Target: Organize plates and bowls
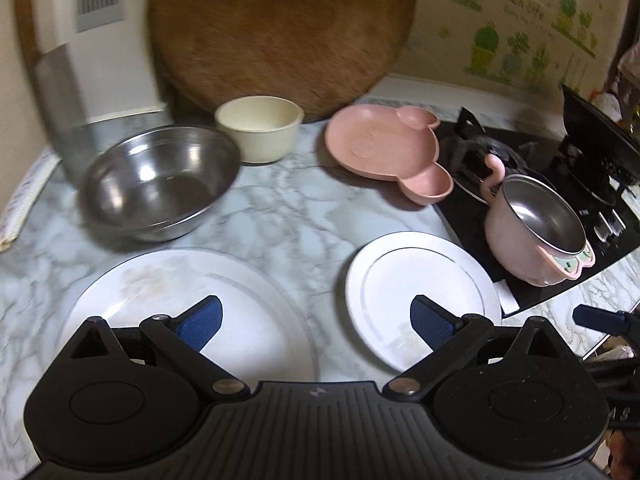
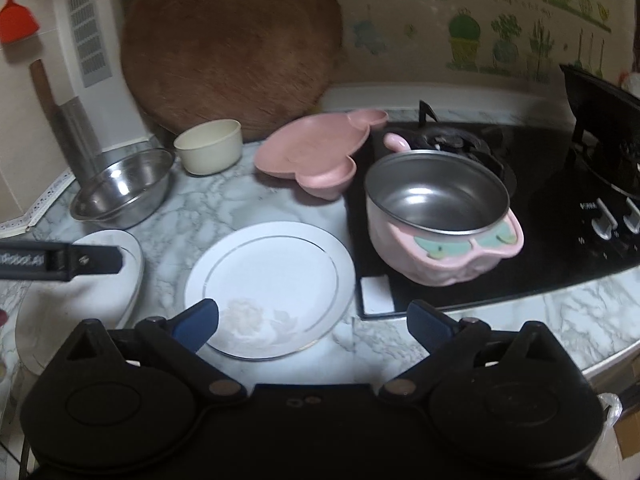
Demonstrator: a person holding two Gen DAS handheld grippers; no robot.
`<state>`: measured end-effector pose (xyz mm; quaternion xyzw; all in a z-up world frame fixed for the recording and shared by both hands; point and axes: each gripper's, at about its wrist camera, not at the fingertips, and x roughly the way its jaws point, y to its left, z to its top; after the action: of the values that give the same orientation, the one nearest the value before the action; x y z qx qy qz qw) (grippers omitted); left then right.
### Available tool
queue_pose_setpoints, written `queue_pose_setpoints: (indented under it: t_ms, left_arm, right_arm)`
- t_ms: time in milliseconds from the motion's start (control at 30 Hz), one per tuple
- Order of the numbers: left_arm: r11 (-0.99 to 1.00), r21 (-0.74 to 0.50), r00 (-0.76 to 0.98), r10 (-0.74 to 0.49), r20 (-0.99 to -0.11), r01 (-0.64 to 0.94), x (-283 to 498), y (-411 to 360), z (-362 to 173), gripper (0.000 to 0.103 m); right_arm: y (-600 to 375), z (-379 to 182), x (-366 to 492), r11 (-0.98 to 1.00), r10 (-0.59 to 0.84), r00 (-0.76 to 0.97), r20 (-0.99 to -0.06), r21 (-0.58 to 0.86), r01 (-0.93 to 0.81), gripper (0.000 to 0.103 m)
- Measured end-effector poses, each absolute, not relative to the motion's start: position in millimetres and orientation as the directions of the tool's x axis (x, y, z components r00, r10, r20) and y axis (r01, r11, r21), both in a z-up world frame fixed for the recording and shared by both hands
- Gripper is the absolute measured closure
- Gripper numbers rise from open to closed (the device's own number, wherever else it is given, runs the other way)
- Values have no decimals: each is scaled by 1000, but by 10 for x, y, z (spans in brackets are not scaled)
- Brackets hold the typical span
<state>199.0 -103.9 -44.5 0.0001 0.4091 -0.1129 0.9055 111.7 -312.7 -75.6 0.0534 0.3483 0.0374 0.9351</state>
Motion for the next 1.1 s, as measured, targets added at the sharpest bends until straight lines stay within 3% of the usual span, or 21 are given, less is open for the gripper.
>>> queue_pose_setpoints:
  t_ms: [467,700,900,967,1100]
  left_arm:
    - [964,-93,555,-220,-802,249,2517,-1431,-719,2]
    - [958,-114,527,-242,-815,263,2659,-1510,-779,3]
    - [952,-169,467,-275,-840,256,2826,-1511,-875,21]
    - [949,-181,445,-283,-850,258,2865,-1513,-913,33]
    - [946,-213,415,-301,-859,244,2923,-1475,-984,40]
  right_arm:
    - [-3217,-932,1337,978,164,696,-699,207,-23,9]
    - [-3280,-1008,1444,966,190,668,-719,258,3,18]
    - [-3340,-1078,1521,949,217,644,-733,314,39,27]
    - [-3357,-1102,1555,941,230,637,-736,336,48,30]
    - [-3396,-1141,1605,926,247,626,-740,370,72,40]
